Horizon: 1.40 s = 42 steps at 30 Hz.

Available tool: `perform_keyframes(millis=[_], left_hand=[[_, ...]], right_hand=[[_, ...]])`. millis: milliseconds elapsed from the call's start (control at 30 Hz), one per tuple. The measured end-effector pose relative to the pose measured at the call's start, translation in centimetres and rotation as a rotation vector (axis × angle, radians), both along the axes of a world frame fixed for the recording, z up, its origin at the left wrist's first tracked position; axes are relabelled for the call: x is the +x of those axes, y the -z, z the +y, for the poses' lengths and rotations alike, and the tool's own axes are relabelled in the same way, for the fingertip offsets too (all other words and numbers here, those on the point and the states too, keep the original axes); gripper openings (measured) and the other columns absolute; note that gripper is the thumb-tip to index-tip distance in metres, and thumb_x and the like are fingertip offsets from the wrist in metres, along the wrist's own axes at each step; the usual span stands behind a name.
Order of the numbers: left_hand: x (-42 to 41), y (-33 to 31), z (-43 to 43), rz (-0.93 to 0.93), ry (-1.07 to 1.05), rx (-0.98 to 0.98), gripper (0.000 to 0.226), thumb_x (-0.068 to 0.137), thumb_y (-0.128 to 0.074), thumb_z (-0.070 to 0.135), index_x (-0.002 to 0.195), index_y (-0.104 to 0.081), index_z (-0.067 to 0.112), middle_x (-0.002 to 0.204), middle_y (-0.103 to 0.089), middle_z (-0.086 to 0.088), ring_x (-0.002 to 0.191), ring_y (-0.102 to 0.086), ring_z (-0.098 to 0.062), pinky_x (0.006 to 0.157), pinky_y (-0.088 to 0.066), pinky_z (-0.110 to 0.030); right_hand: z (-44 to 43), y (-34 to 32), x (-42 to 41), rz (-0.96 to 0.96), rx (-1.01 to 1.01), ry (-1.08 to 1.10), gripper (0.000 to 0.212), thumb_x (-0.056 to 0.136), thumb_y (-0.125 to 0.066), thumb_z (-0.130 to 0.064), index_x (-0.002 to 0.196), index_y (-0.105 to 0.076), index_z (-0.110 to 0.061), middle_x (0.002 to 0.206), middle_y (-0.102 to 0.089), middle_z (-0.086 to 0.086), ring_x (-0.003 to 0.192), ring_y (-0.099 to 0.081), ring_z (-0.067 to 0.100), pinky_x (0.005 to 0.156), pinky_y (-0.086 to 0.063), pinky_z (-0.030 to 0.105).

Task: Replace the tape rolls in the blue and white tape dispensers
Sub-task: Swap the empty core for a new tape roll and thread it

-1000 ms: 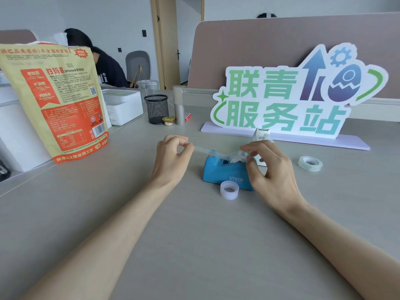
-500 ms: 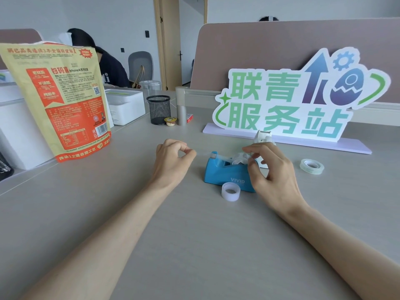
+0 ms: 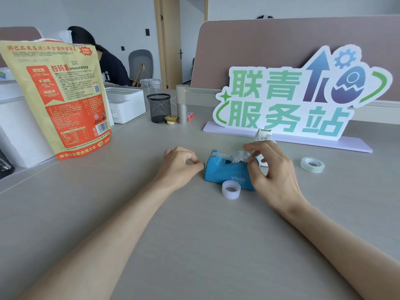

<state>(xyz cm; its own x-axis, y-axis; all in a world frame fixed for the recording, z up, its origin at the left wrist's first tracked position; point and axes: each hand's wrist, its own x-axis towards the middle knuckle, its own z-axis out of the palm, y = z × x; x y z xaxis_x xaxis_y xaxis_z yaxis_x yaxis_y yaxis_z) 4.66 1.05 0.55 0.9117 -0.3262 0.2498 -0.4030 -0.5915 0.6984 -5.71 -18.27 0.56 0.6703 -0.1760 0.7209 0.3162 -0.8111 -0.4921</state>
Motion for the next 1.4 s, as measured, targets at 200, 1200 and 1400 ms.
perform_keyframes(millis=[200,1200,1400], left_hand=[[0.1,0.3,0.0,0.007,0.051,0.091,0.013,0.083,-0.060,0.025,0.071,-0.062,0.031,0.118,-0.059,0.008,0.119,-0.036,-0.016,0.093,-0.033,-0.026],[-0.3,0.2,0.4,0.029,0.239,-0.098,0.005,0.087,-0.065,0.020,0.088,-0.061,0.022,0.085,-0.070,0.009,0.077,-0.063,-0.003,0.073,-0.046,-0.021],[-0.4,0.1,0.7,-0.003,0.240,-0.007,0.007,0.089,-0.061,0.027,0.093,-0.067,0.029,0.087,-0.067,0.011,0.086,-0.062,-0.011,0.078,-0.046,-0.027]], right_hand=[[0.1,0.0,0.1,0.004,-0.006,0.004,0.027,0.084,-0.051,-0.015,0.107,-0.064,-0.019,0.103,-0.060,-0.012,0.095,-0.057,0.014,0.077,-0.046,0.024],[0.7,0.1,-0.1,0.155,0.008,0.030,0.055,0.079,-0.075,-0.043,0.125,-0.054,-0.022,0.122,-0.056,-0.008,0.090,-0.054,0.011,0.075,-0.045,0.027],[0.1,-0.2,-0.9,0.103,0.084,-0.127,0.041,0.078,-0.055,-0.013,0.118,-0.057,-0.021,0.116,-0.055,-0.012,0.092,-0.065,0.006,0.067,-0.054,0.018]])
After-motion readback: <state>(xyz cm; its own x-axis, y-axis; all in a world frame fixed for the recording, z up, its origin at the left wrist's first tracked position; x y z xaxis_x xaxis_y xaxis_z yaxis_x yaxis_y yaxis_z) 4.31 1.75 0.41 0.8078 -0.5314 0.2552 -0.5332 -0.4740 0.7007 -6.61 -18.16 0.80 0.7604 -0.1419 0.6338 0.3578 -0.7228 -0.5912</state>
